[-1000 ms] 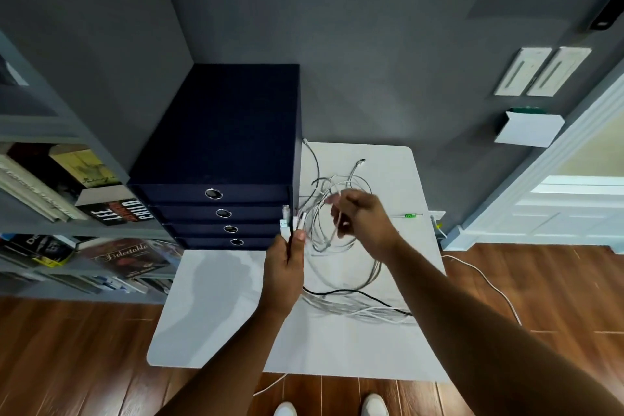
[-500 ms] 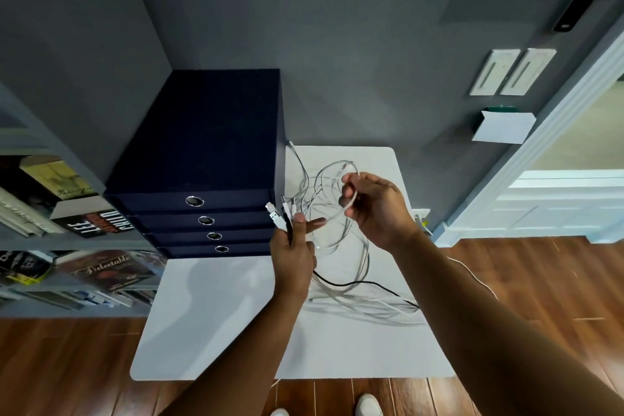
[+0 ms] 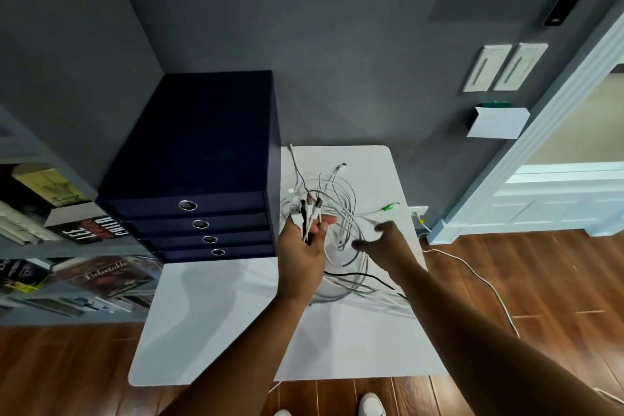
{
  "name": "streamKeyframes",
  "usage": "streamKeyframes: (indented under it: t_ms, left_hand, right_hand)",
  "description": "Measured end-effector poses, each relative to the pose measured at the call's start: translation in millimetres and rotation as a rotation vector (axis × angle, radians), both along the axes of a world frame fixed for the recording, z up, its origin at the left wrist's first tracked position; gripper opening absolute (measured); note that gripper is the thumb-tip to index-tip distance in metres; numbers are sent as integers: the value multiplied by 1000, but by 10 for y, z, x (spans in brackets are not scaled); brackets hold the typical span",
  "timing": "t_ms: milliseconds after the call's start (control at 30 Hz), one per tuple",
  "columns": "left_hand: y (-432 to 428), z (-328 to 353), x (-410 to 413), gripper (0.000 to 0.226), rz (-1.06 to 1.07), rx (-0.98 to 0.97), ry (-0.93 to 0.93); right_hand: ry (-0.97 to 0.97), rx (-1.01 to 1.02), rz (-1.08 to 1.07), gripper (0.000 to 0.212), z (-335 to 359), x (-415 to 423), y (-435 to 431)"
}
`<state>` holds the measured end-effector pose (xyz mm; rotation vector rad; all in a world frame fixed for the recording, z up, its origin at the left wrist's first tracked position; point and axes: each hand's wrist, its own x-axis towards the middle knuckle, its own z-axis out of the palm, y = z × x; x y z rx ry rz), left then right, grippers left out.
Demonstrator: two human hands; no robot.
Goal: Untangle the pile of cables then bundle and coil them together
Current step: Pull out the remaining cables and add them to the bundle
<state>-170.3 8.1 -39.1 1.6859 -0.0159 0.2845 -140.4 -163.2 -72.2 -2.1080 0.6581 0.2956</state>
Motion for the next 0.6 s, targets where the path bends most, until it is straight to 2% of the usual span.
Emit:
streamKeyframes:
  t_ms: [33, 67, 100, 133, 200, 267, 367, 500, 600]
  left_hand:
    - [5, -15, -4, 11, -18, 13, 3]
    - [14, -17, -12, 7, -40, 26, 4]
    - [29, -33, -14, 7, -56, 44, 2]
    - [42, -37, -23, 8, -66, 79, -2]
    - [55, -54, -54, 12, -89, 155, 9]
    - [48, -99, -90, 18, -129, 214, 49]
    - [105, -200, -117, 17, -138, 188, 101]
    - [227, -193, -158, 27, -98, 99, 143]
    - [227, -238, -212, 15, -131, 85, 244]
  right_hand:
    - [-130, -71, 7, 43, 75, 42, 36]
    - [-244, -72, 20, 33, 167, 90, 92]
    - [-291, 16, 41, 26, 258, 152, 160]
    - [-268, 158, 51, 32, 361, 201, 235]
    - [-97, 465, 63, 43, 560, 286, 378]
    - [-19, 686, 133, 37, 658, 359, 468]
    - [-92, 853, 163, 23, 793, 494, 525]
    - [-150, 1085, 128, 21, 1112, 672, 613]
    - [-191, 1170, 53, 24, 1305, 815, 669]
